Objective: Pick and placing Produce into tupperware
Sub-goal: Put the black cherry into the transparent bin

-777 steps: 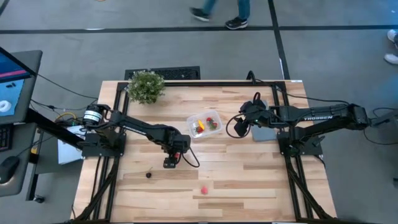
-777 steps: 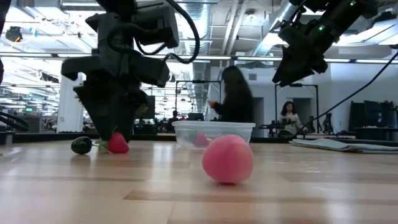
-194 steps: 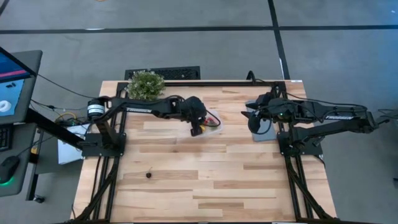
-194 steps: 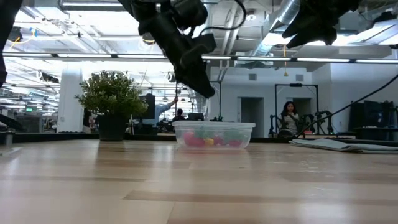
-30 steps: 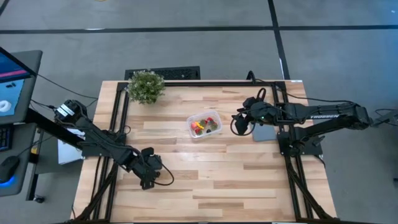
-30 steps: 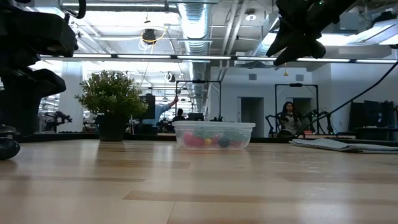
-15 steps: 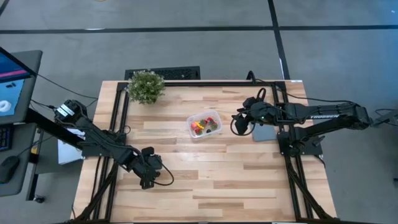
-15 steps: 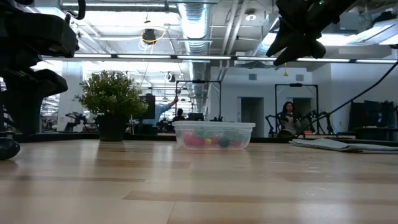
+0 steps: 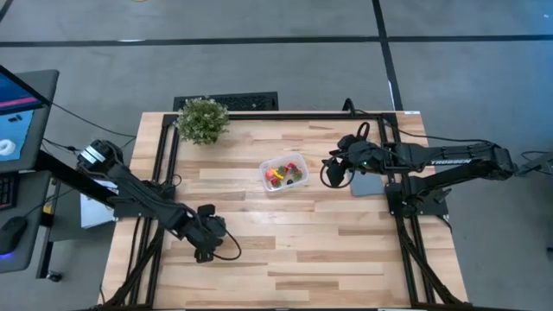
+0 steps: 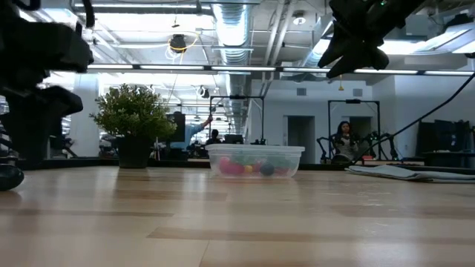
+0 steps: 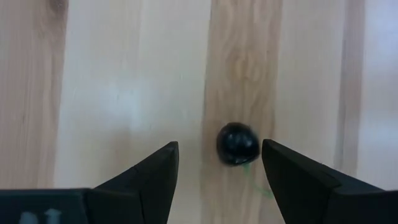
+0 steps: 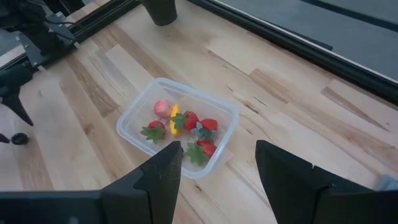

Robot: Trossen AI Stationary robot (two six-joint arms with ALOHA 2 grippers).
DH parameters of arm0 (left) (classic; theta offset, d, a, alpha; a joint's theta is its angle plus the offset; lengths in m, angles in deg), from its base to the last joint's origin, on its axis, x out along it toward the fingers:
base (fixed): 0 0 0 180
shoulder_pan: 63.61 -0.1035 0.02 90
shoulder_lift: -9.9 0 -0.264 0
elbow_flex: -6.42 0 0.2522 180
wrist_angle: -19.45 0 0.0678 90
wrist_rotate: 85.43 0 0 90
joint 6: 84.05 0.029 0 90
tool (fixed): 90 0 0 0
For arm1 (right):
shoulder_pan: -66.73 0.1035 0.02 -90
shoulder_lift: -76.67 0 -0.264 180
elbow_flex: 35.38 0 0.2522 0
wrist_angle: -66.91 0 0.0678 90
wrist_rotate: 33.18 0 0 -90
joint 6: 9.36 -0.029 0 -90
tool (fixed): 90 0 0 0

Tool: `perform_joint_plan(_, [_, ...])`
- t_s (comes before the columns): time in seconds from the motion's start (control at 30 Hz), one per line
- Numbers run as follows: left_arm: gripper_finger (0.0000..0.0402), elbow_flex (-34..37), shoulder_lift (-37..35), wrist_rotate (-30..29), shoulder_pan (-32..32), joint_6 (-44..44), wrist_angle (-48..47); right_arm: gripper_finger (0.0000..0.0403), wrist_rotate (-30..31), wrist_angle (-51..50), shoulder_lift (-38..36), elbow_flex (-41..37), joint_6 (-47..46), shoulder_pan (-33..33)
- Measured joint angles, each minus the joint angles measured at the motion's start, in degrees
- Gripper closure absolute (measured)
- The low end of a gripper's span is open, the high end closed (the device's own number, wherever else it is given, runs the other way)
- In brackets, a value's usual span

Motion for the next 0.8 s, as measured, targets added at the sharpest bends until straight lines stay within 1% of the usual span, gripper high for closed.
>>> perform_joint_plan(0.1, [0.0180, -0.3, 2.3, 1.0, 0.0, 0.0, 1.7, 0.0173, 0.0, 0.0, 0.0, 0.0, 0.0, 0.0])
perform_joint_plan(0.23, [0.0180, -0.4, 3.1, 1.1, -0.1, 0.0, 3.9, 0.0173, 0.0, 0.0, 0.0, 0.0, 0.0, 0.0])
perform_joint_plan(0.47, [0.0180, -0.4, 3.1, 1.2, -0.2, -0.1, 2.2, 0.0173, 0.0, 0.4, 0.0, 0.0, 0.0, 0.0])
perform_joint_plan(0.8, [0.0180, -0.4, 3.9, 1.7, -0.3, -0.7, 2.3, 0.0173, 0.0, 1.7, 0.0, 0.0, 0.0, 0.0])
